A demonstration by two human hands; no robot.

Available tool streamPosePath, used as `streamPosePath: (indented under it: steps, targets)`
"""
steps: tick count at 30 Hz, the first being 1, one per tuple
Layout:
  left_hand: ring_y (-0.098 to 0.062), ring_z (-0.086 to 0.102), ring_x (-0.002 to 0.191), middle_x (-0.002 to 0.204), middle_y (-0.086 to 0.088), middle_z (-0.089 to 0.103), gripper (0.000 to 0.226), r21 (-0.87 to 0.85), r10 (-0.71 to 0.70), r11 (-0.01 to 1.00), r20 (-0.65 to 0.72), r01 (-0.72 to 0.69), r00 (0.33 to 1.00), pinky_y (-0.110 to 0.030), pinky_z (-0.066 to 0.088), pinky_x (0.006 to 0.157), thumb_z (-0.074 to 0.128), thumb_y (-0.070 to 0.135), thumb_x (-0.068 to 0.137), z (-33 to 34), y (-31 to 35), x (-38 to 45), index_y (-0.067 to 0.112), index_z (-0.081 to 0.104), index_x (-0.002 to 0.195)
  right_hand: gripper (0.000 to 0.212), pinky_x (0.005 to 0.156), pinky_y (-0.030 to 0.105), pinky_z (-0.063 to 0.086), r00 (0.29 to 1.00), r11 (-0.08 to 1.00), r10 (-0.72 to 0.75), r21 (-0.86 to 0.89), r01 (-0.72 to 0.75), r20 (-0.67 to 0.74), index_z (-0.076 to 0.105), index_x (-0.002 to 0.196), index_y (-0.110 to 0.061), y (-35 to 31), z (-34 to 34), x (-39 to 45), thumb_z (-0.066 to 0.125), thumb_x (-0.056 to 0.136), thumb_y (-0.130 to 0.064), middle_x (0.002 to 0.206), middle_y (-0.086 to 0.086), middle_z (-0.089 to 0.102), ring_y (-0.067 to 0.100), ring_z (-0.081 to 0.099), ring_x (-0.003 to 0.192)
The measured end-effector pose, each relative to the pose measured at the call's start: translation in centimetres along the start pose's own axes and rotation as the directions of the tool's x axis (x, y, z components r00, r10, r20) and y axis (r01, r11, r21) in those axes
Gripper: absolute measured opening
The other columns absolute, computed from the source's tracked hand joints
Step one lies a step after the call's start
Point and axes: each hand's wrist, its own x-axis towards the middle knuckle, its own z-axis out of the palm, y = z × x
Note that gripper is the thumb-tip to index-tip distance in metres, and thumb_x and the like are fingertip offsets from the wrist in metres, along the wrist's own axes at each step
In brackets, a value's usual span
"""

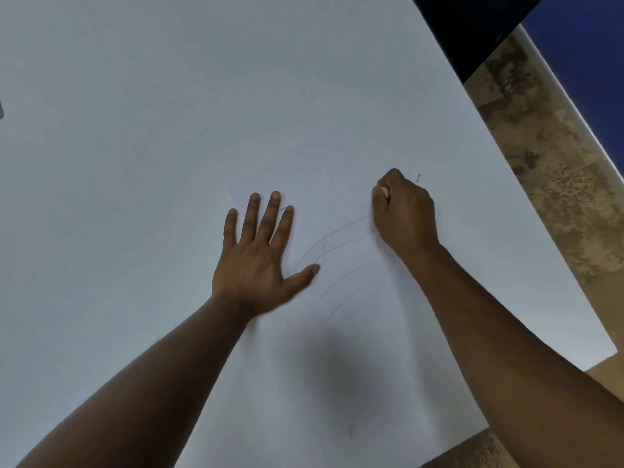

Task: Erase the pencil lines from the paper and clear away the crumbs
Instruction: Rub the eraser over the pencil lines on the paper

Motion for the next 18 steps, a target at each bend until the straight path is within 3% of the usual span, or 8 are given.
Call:
streamPosePath:
  steps: [3, 7, 12, 18]
  targets:
    - [-0.025, -0.024, 0.156, 0.172, -0.001, -0.019, 0.1, 0.003, 0.001, 1.0, 0.0, -0.001, 1.0, -0.058, -0.004, 0.127, 0.013, 0.087, 0.091, 0.0, -0.1, 0.0, 0.021, 0.0, 0.166, 0.013, 0.068, 0.029, 0.047, 0.995, 0.989, 0.098, 0.115, -0.097, -0.001, 0.064, 0.104, -0.01, -0.1, -0.5, -0.6, 0.057, 0.097, -0.018, 0.073, -0.005, 0.058, 0.015, 0.054, 0.068]
    - [-0.027, -0.023, 0.157, 0.172, -0.002, -0.016, 0.1, -0.002, 0.004, 1.0, -0.008, -0.004, 1.0, -0.059, -0.002, 0.127, 0.017, 0.086, 0.092, 0.1, -0.1, 0.1, 0.021, 0.001, 0.166, 0.014, 0.072, 0.031, 0.051, 0.997, 0.987, -0.02, 0.159, 0.032, -0.078, 0.069, 0.091, -0.009, -0.8, -0.2, -2.1, 0.061, 0.096, -0.02, 0.083, 0.001, 0.064, 0.016, 0.059, 0.075]
    - [-0.026, -0.023, 0.157, 0.172, -0.002, -0.015, 0.101, 0.019, -0.003, 1.0, 0.009, 0.003, 1.0, -0.057, -0.004, 0.127, 0.013, 0.087, 0.091, 0.0, -0.1, 0.1, 0.02, 0.001, 0.166, 0.012, 0.07, 0.03, 0.048, 0.982, 0.982, -0.186, 0.008, 0.186, -0.038, 0.07, 0.092, -0.006, -1.5, 1.6, -3.5, 0.062, 0.093, -0.014, 0.089, 0.009, 0.06, 0.026, 0.057, 0.08]
    - [-0.026, -0.023, 0.157, 0.172, 0.0, -0.015, 0.101, 0.016, -0.009, 1.0, 0.007, 0.009, 1.0, -0.058, -0.004, 0.127, 0.015, 0.087, 0.091, 0.0, 0.0, 0.0, 0.021, 0.003, 0.166, 0.017, 0.064, 0.04, 0.051, 0.991, 0.997, -0.064, -0.039, 0.06, -0.121, 0.07, 0.086, -0.006, 0.9, 0.9, -1.4, 0.058, 0.094, -0.014, 0.081, 0.009, 0.058, 0.026, 0.056, 0.073]
